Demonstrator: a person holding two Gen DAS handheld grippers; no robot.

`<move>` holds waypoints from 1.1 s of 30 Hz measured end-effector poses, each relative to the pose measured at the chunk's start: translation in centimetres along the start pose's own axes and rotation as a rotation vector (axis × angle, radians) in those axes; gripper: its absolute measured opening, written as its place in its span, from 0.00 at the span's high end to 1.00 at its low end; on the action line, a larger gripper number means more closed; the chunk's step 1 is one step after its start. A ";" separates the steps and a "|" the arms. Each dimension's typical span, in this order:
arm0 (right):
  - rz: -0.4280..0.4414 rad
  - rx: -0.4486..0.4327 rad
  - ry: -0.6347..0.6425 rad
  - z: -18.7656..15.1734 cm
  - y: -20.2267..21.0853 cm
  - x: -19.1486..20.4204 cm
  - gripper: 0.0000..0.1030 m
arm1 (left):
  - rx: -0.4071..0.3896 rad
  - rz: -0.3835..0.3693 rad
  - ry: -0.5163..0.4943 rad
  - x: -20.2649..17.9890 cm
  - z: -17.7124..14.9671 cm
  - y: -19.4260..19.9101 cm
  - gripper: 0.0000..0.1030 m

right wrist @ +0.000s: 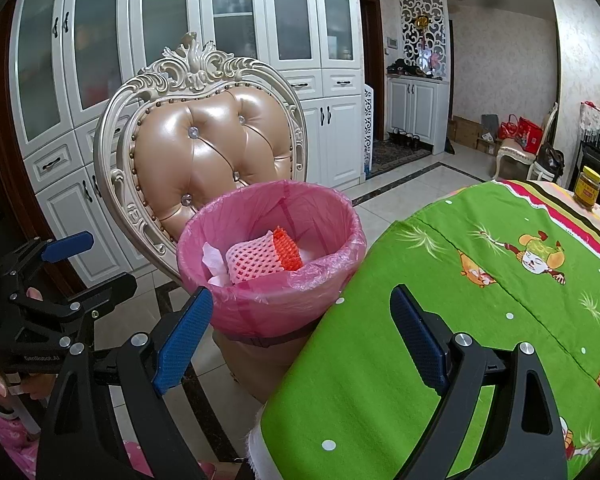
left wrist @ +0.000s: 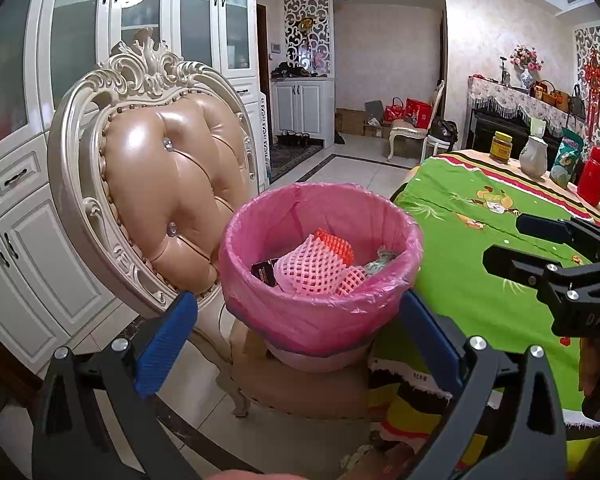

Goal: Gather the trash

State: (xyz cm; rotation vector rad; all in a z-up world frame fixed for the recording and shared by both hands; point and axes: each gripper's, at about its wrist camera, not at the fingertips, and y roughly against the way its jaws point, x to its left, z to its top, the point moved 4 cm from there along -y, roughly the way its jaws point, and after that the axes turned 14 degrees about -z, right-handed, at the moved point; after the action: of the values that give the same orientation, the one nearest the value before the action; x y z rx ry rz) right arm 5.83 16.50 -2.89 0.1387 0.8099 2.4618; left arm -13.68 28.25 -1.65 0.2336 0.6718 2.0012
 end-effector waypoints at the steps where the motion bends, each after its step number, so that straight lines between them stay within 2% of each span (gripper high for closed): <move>1: 0.000 0.000 0.000 0.0 0.0 0.0 0.17 | 0.000 0.000 -0.001 0.0 0.0 0.0 0.05; 22: 0.001 0.000 0.001 0.0 0.0 0.0 0.17 | -0.001 0.006 0.006 0.0 0.0 -0.1 0.05; 33: 0.002 0.003 -0.001 0.0 0.1 0.1 0.17 | 0.013 -0.020 0.019 0.0 -0.3 -0.4 0.05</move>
State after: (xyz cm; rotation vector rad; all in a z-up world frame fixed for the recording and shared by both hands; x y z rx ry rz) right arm 5.72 16.50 -2.84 0.1413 0.8130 2.4626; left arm -13.54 28.32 -2.10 0.2155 0.6969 1.9822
